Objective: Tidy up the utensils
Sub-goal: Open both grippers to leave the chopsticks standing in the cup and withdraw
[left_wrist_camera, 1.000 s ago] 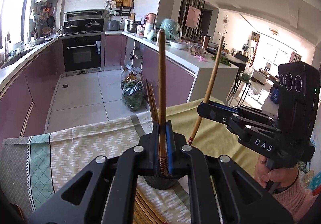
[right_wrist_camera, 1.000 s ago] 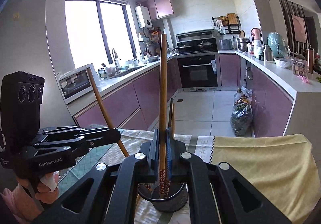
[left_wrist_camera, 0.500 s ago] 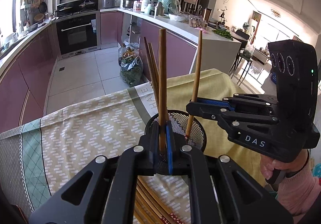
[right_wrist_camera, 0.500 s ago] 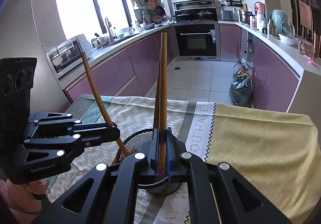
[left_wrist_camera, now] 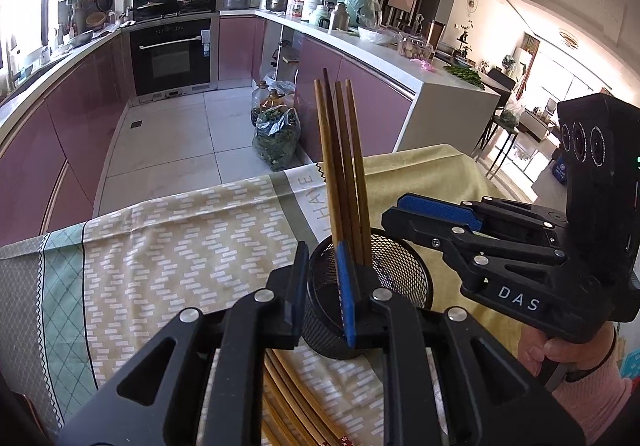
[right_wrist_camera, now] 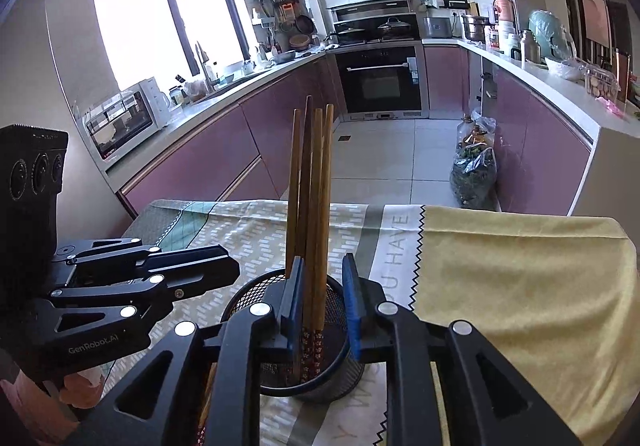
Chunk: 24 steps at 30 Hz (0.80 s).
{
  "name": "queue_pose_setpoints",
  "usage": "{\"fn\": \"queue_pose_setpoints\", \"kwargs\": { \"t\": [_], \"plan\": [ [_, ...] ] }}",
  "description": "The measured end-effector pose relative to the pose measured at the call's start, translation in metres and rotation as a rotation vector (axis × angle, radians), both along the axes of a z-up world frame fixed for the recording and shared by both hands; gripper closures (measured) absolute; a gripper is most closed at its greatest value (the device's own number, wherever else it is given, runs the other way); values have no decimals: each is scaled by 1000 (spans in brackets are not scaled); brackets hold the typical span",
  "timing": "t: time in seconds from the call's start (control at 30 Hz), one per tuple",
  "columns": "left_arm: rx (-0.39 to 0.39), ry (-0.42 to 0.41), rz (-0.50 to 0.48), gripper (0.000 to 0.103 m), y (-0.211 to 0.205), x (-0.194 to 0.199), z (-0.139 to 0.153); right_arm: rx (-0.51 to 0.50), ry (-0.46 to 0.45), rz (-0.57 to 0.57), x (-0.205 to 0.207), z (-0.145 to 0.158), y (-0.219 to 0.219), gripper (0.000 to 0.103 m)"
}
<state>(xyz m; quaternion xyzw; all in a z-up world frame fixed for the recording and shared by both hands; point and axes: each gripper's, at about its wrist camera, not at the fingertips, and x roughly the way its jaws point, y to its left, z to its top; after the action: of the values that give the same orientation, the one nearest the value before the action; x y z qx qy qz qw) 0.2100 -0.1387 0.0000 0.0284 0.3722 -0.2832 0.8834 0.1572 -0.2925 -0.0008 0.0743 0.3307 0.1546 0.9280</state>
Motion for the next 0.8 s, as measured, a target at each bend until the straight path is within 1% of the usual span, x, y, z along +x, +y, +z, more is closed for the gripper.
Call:
{"fn": "queue_pose_setpoints", "kwargs": {
  "t": [0.1,0.17,0.23,0.27,0.3,0.33,0.37,0.4,0.43,0.47,0.5,0.57,0.67,0.8],
  "plan": [
    [-10,-37,26,79,10,-10,4,-3,-17,1,-7,2,1,79],
    [-19,-68,47,69,19,-20,7,0,-31,6,-13,5,1,79],
    [-23,-111,76,67,29,-31,10,10,-50,24,-23,8,2,73],
    [-21,-133,83,64,33,-37,10,14,-59,37,-27,9,2,71],
    [-21,-151,88,62,39,-43,11,19,-69,51,-34,10,5,71],
    [-23,-165,96,57,45,-49,12,26,-83,67,-42,11,5,70],
    [-25,-182,104,52,51,-55,12,35,-92,78,-49,12,5,67],
    [-26,-195,112,51,57,-61,12,45,-98,90,-56,11,6,65],
    [-25,-203,125,47,63,-67,10,50,-103,106,-62,11,8,63],
    [-23,-208,141,40,70,-72,7,52,-107,120,-68,10,10,62],
    [-19,-214,162,38,75,-76,5,57,-104,133,-73,8,12,62],
    [0,-215,184,37,84,-85,-3,68,-84,168,-81,-1,19,62],
    [22,-184,204,37,97,-93,-21,49,-38,199,-85,-18,32,62],
    [30,-128,236,37,114,-98,-40,36,33,218,-87,-42,49,62]
  ]
}}
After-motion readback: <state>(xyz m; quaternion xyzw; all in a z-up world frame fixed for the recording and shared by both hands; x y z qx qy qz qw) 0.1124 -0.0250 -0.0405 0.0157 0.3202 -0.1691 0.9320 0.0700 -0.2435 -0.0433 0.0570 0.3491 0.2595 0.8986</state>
